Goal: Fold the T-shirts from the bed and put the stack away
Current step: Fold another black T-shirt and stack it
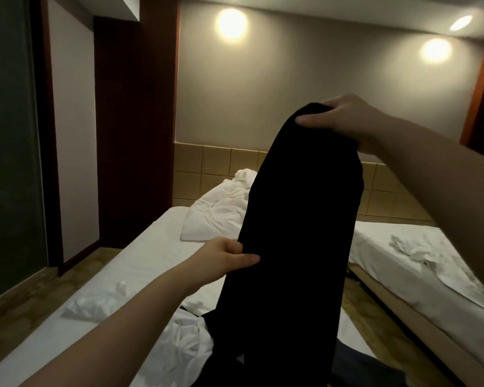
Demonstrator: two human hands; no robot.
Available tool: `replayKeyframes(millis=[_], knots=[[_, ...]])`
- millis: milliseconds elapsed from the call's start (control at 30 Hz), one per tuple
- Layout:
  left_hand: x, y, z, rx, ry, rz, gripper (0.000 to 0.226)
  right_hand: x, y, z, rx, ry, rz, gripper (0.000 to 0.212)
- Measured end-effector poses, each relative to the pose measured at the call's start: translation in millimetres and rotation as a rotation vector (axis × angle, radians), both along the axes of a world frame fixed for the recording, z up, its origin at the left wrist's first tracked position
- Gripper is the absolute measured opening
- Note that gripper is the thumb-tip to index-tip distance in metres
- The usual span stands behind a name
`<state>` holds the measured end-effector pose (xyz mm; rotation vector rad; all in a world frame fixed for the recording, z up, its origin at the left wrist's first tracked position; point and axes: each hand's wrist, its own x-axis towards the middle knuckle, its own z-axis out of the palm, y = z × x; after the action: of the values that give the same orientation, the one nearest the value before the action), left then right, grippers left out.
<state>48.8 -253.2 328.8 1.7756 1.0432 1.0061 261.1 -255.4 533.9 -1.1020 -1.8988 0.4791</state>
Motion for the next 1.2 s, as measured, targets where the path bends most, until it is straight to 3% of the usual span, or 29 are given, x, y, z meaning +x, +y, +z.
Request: replayKeyframes(millis=[100,200,400,500,633,700,767,867,1033,1133,1200], knots=[[-3.9,5.9,-2.2,0.015,-0.079,0.177,0.023,9.9,1.5,-0.2,0.012,0.006,-0.019,0.008],[-20.9,6.3,15.0,0.004,-0.206,0.236,0.028,28.1,8.8,0.2,0.056,-0.036,-0.136,0.020],[-49.6,-0.8,71.7,0.299,-0.113,0.324,0.052,44.1,24.8,0.7,0.102,0.089,-0.215,0.025],[-53.8,0.0,81.3,0.387,-0.033,0.396,0.057,41.5,31.0,1.6,0.178,-0.059,-0.329,0.052],[-62.2,0.4,106.8,0.513,-0.054,0.545,0.049,39.4,28.1,16.2,0.400,0.023,-0.439,0.042],[-61.9,1.1,122.7,0.579,0.006,0.598,0.045,39.5,27.3,21.1,0.415,0.005,-0.436,0.040],[-61.4,0.9,132.2,0.555,0.056,0.569,0.040,40.5,27.0,20.7,0.405,-0.074,-0.427,0.040],[-66.3,-1.2,139.3,0.463,-0.024,0.468,0.031,46.3,25.6,18.5,0.439,-0.011,-0.384,0.035],[-77.6,-0.4,136.9,0.303,-0.064,0.369,0.027,56.1,16.1,5.9,-0.058,-0.056,-0.039,0.034],[-89.2,1.4,129.1,0.225,-0.078,0.299,0.023,70.3,12.8,5.3,-0.338,-0.170,0.217,0.063],[-102.7,1.9,125.6,0.132,-0.004,0.181,0.047,76.7,16.5,1.5,-0.430,-0.277,0.287,0.076]])
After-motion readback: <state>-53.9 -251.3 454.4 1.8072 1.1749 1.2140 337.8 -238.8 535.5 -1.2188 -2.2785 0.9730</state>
